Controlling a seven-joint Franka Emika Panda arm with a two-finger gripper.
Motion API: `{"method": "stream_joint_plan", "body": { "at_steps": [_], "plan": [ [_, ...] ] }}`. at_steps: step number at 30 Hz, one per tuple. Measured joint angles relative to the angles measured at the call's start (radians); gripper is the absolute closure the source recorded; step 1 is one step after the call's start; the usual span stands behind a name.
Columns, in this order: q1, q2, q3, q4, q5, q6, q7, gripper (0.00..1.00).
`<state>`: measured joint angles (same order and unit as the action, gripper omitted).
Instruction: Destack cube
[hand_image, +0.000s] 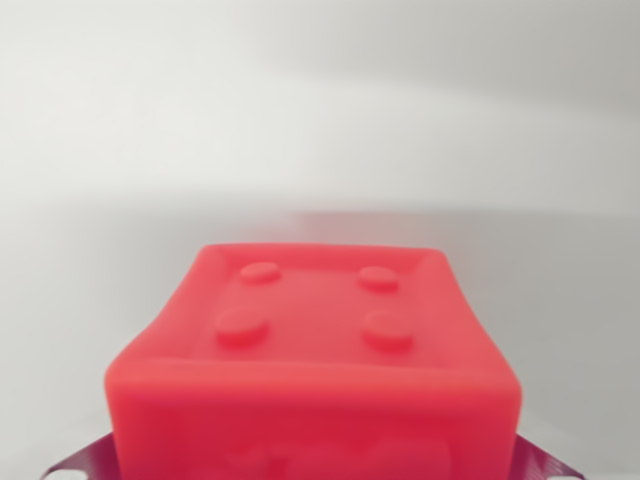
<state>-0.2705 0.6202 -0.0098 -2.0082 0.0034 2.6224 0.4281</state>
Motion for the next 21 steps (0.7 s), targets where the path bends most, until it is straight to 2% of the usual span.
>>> {"method": "stream_joint_plan", "body": {
  "at_steps": [11, 21],
  "plan": [
    [0.000, 0.043, 0.000, 0.014, 0.000, 0.029, 0.000, 1.00],
    [-0.001, 0.057, 0.001, 0.020, 0.000, 0.040, 0.000, 1.00]
  ]
}}
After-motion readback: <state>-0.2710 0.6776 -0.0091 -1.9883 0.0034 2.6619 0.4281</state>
